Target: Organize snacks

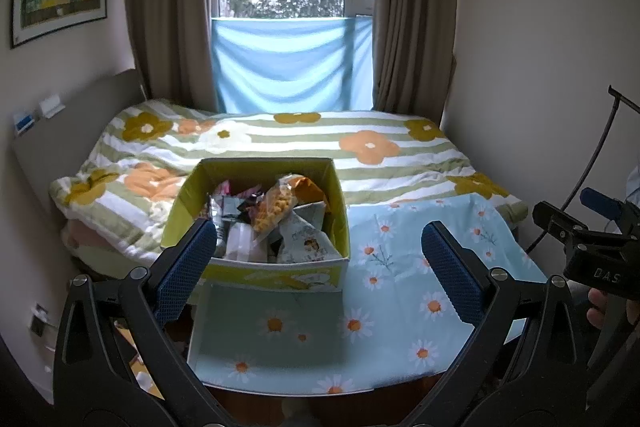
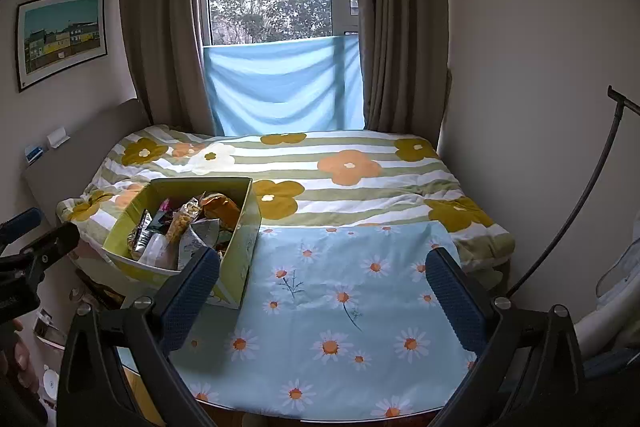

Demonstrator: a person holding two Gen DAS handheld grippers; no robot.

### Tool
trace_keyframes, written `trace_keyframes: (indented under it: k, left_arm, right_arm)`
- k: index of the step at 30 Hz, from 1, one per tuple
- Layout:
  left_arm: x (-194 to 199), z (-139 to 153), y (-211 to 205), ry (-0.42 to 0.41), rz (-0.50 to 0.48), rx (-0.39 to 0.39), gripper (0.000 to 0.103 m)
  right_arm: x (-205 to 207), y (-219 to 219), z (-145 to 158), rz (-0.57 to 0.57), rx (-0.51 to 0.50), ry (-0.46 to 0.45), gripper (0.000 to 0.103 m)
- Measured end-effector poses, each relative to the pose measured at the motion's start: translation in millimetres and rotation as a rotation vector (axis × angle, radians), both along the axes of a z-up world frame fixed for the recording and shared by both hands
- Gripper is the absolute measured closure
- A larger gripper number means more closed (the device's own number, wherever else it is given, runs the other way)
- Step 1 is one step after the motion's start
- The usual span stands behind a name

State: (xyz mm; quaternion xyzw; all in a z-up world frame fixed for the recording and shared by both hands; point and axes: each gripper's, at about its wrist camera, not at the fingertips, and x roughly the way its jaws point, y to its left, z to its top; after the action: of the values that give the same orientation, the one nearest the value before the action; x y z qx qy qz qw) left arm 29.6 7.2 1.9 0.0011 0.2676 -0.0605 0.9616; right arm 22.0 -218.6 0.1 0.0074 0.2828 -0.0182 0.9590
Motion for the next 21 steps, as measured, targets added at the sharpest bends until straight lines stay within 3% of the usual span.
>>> trace_keyframes:
  k: [21]
  left_arm:
    - [0.1, 0.0, -1.3, -0.003, 0.005, 0.004, 0.001]
  right_arm:
    - [-1.1, -2.5, -2.5, -0.010, -0.003, 0.006, 0.001]
